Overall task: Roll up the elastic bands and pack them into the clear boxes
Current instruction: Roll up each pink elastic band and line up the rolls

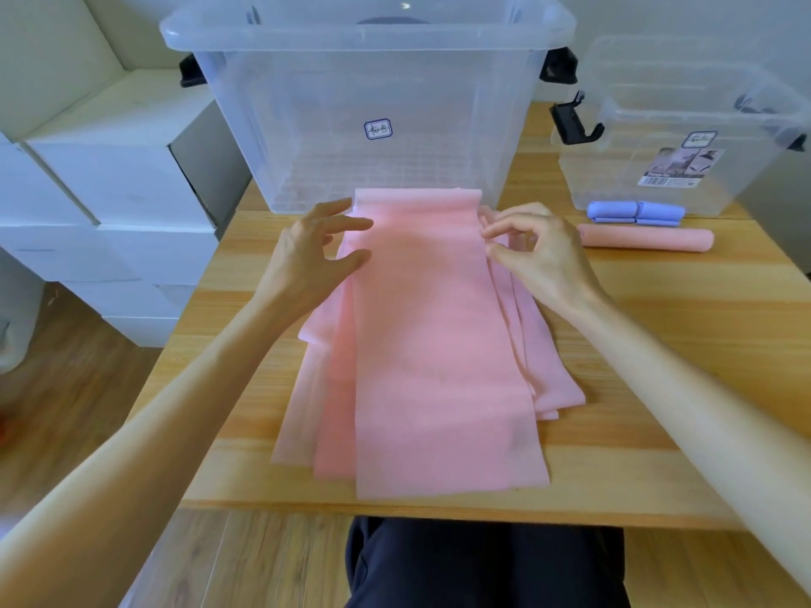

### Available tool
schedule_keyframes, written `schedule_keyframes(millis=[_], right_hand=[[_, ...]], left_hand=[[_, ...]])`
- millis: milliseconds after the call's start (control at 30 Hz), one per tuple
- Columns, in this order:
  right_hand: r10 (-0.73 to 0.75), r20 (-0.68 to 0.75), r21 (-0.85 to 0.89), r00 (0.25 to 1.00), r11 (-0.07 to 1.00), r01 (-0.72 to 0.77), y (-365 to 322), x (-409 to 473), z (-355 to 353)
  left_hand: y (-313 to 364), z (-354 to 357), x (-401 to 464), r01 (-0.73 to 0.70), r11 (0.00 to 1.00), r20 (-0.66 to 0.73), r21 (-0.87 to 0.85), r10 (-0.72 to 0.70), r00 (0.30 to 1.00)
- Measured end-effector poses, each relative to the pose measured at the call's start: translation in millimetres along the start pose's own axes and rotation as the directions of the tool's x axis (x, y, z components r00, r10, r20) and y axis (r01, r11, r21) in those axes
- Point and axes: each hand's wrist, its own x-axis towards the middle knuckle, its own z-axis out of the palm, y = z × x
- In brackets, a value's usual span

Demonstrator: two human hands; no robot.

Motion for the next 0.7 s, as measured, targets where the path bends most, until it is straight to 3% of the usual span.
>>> schedule_keyframes(millis=[167,400,567,700], right_hand=[[-0.003,0.088,0.042,0.996,0.999,-0.001,-5.5,-42.1,-14.1],[0.043,0.197,0.151,0.979,0.986,-0.074,-19.7,-119.4,-30.3],[-0.002,0.23,0.124,0.973,0.992,-0.027,-24.2,-163.0,-32.8],[-0.1,0.22,0.026,0.97,0.995,0.097,-23.1,-188.6,-38.7]], left_hand=[[8.7,-6.7,-32.0,-0.019,0.999,-0.019,-0.035,0.018,1.0],[25.8,-6.5,-103.3,-0.075,0.992,0.084,-0.1,0.084,0.993],[41.9,-6.4,-150.2,-0.046,0.991,0.101,-0.126,0.059,0.993],[53.9,-2.5,-183.0,-0.055,0.991,0.137,-0.123,0.072,0.988]])
